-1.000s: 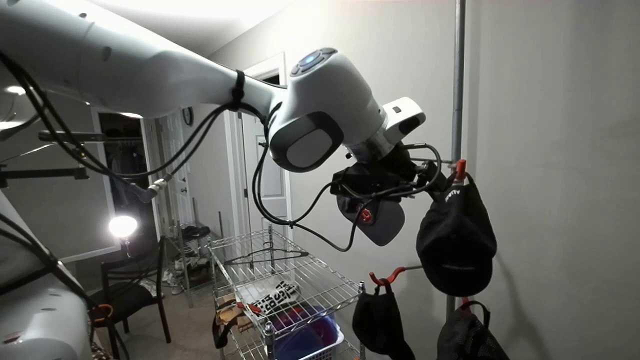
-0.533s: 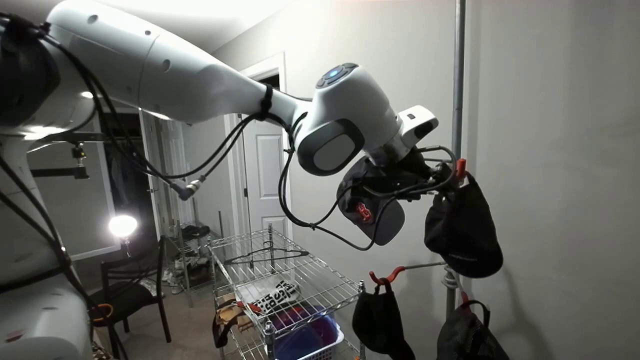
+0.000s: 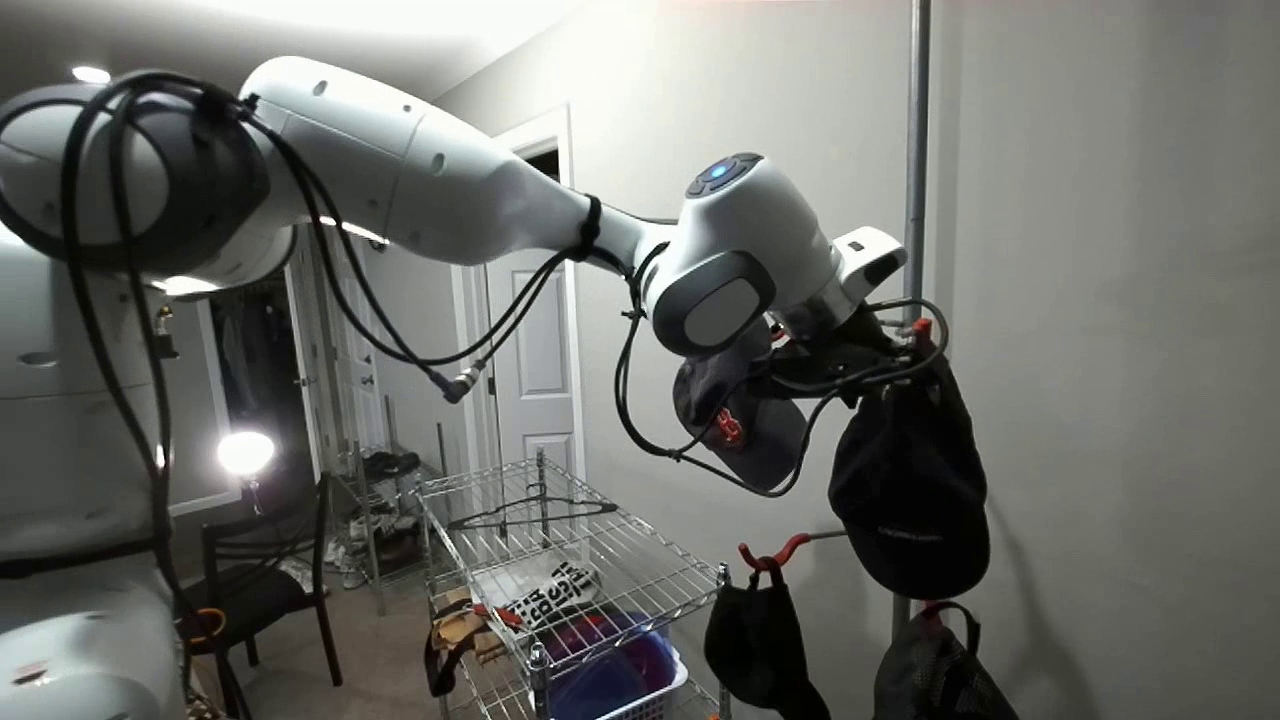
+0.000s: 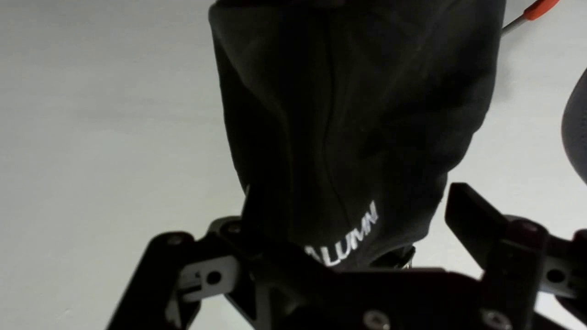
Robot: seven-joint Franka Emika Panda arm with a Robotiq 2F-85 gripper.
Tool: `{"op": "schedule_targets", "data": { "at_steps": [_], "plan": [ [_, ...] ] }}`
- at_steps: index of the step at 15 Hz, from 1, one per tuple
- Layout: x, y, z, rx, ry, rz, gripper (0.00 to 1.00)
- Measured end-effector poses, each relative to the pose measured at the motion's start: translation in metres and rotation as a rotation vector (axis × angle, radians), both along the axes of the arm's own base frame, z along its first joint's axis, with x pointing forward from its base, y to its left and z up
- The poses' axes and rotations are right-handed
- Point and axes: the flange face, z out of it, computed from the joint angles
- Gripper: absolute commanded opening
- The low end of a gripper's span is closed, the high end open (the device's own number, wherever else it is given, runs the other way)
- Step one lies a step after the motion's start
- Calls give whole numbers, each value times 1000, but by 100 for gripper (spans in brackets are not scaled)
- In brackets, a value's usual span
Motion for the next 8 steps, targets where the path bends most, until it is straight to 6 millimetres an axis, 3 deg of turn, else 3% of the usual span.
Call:
{"op": "schedule_targets", "data": {
  "at_steps": [4, 8],
  "plan": [
    [16, -1, -5, 4, -3, -11, 47],
    [16, -5, -5, 15, -5, -29, 22]
  ]
}}
